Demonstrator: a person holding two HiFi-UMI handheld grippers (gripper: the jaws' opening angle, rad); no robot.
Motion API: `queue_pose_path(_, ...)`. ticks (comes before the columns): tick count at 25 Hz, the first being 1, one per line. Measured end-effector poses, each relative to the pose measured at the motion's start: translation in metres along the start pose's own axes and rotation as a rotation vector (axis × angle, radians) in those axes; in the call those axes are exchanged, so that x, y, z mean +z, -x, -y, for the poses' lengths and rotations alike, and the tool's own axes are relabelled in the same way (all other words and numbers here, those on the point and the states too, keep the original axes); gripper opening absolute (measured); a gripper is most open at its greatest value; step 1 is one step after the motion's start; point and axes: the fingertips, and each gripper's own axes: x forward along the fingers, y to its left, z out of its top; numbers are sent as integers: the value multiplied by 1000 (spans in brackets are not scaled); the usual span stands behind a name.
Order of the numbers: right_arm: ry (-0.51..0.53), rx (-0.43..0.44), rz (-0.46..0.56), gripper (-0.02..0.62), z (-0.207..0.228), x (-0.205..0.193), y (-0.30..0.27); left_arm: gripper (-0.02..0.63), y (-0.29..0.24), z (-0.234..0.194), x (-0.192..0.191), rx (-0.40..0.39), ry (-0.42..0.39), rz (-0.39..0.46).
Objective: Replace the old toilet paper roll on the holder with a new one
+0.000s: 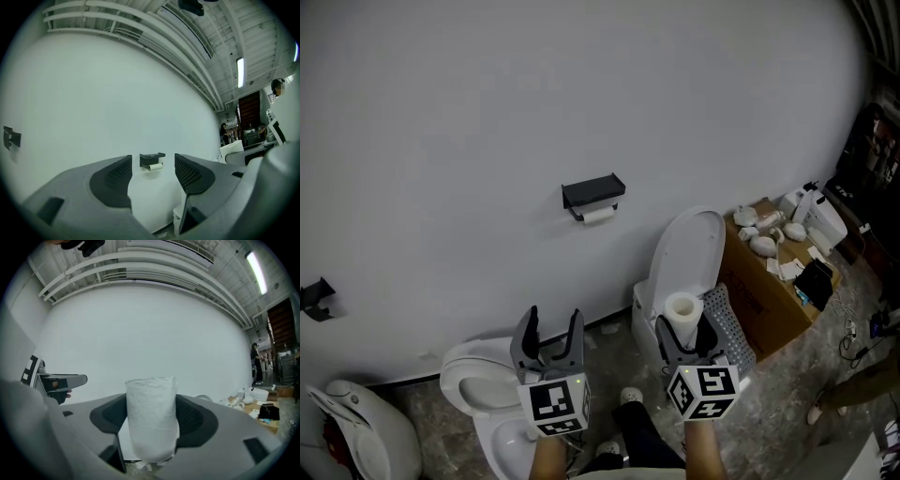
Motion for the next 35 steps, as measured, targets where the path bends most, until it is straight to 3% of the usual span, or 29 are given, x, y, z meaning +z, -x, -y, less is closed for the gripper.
queue_pose_path(18,31,106,16,299,36,24,-160,264,-140,-7,4,74,-39,22)
queue_pose_path(35,9,125,45,299,122,49,-286,264,-267,-3,3,159,-63,12)
